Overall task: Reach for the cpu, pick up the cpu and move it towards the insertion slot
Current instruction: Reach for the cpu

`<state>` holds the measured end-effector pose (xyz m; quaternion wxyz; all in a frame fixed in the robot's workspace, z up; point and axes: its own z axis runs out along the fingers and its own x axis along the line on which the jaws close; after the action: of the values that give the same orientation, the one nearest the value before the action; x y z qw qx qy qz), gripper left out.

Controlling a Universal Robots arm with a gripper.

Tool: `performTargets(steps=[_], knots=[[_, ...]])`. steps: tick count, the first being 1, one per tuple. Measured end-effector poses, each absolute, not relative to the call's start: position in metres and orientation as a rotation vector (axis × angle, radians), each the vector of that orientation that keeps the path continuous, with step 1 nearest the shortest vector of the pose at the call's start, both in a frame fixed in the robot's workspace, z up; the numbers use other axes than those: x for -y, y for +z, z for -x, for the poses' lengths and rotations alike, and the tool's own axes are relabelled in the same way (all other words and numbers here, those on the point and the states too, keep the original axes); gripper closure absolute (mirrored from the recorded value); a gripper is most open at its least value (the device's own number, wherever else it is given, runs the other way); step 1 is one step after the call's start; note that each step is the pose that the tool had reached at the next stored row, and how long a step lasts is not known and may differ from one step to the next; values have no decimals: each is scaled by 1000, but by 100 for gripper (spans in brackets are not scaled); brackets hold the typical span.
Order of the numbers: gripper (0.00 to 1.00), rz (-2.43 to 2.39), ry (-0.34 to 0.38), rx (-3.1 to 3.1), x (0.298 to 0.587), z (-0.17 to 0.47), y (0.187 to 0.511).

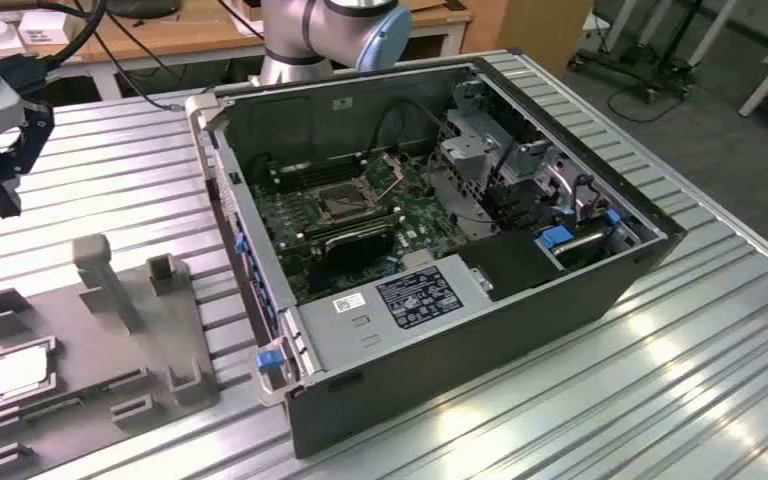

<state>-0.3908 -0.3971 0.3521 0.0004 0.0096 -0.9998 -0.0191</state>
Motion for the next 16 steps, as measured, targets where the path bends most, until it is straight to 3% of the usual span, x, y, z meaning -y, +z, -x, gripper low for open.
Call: performTargets(steps=[16], knots=[[89,-30,-60,3140,397,392,352]])
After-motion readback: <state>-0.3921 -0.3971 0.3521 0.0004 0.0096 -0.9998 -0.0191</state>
